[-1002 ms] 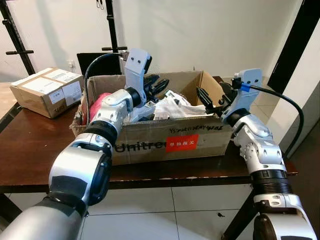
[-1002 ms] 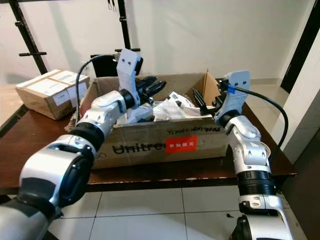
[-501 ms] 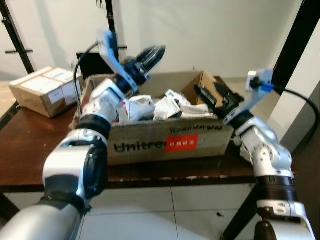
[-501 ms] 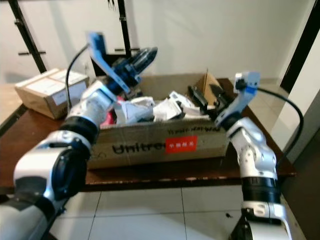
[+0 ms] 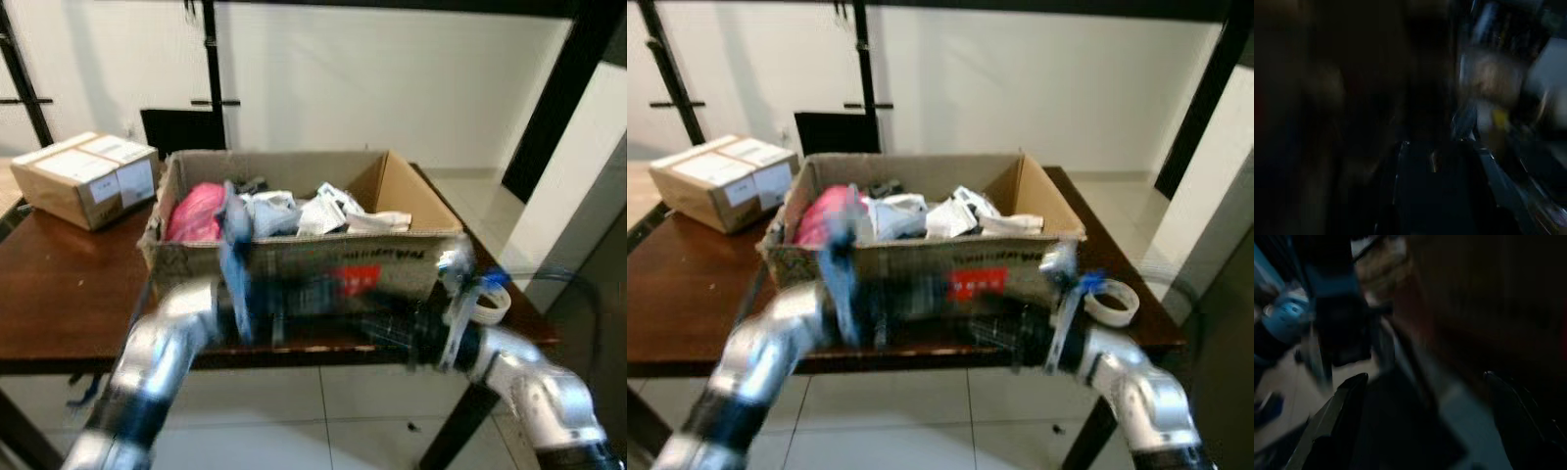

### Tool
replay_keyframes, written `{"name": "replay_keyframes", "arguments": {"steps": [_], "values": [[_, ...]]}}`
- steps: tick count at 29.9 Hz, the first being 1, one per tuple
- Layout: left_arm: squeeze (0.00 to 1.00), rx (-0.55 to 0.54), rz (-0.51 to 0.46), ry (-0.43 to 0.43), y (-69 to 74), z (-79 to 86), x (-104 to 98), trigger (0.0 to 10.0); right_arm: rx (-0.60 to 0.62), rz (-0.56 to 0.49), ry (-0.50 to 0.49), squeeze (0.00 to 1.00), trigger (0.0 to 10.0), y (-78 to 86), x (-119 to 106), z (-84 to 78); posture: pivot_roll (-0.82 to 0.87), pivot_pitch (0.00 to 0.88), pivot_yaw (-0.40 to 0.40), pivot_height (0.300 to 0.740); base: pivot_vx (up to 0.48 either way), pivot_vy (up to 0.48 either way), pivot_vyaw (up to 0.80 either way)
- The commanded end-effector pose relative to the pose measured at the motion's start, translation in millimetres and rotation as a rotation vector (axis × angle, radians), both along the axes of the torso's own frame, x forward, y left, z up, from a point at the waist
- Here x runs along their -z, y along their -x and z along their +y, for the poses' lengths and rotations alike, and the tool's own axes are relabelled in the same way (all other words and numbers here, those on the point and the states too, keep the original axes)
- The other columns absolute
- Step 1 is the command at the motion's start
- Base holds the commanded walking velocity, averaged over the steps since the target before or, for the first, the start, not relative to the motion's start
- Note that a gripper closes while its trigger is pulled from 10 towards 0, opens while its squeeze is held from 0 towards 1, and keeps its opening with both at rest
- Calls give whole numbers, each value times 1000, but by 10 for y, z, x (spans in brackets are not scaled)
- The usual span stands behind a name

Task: Picking trash to rubbish bin

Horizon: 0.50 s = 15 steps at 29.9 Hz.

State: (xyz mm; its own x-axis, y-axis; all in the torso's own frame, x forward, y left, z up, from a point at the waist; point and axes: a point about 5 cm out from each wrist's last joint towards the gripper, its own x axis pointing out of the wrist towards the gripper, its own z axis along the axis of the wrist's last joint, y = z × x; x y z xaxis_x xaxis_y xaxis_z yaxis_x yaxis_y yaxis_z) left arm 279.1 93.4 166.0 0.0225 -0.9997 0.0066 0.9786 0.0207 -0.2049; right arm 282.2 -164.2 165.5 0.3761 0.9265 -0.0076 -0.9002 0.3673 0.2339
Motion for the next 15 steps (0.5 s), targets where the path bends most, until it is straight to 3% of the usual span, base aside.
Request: {"name": "replay_keyframes", "arguments": {"steps": [1,4,5,7,8,10,11,12,13,14,15], "values": [[0,18,-42,-68,33,-27,-32,10000,-27,5,32,0,10000,14,35,24,27,78,-56,740,0,0,0],[0,-51,10,-297,109,56,419,10000,-32,77,166,0,10000,52,366,51,27,71,-57,740,0,0,0],[0,-51,10,-297,109,56,419,10000,-32,77,166,0,10000,52,366,51,27,71,-57,740,0,0,0],[0,-67,37,-421,163,106,663,10000,-31,119,264,0,10000,81,585,68,25,67,-57,740,0,0,0],[0,-67,37,-421,163,106,663,10000,-31,119,264,0,10000,81,585,68,25,67,-57,740,0,0,0],[0,-70,55,-575,247,157,981,10000,55,203,437,0,10000,78,970,64,22,54,-54,740,0,0,0],[0,-70,55,-575,247,157,981,10000,55,203,437,0,10000,78,970,64,22,54,-54,740,0,0,0],[0,-103,103,-628,291,177,1147,10000,111,249,533,0,10000,93,1183,49,23,50,-52,740,0,0,0],[0,-103,103,-628,291,177,1147,10000,111,249,533,0,10000,93,1183,49,23,50,-52,740,0,0,0],[0,-136,136,-671,331,191,1258,10000,145,281,599,0,10000,116,1325,39,22,46,-51,740,0,0,0],[0,-245,187,-716,351,222,1456,10000,200,334,657,0,10000,175,1519,37,21,41,-51,740,0,0,0]]}}
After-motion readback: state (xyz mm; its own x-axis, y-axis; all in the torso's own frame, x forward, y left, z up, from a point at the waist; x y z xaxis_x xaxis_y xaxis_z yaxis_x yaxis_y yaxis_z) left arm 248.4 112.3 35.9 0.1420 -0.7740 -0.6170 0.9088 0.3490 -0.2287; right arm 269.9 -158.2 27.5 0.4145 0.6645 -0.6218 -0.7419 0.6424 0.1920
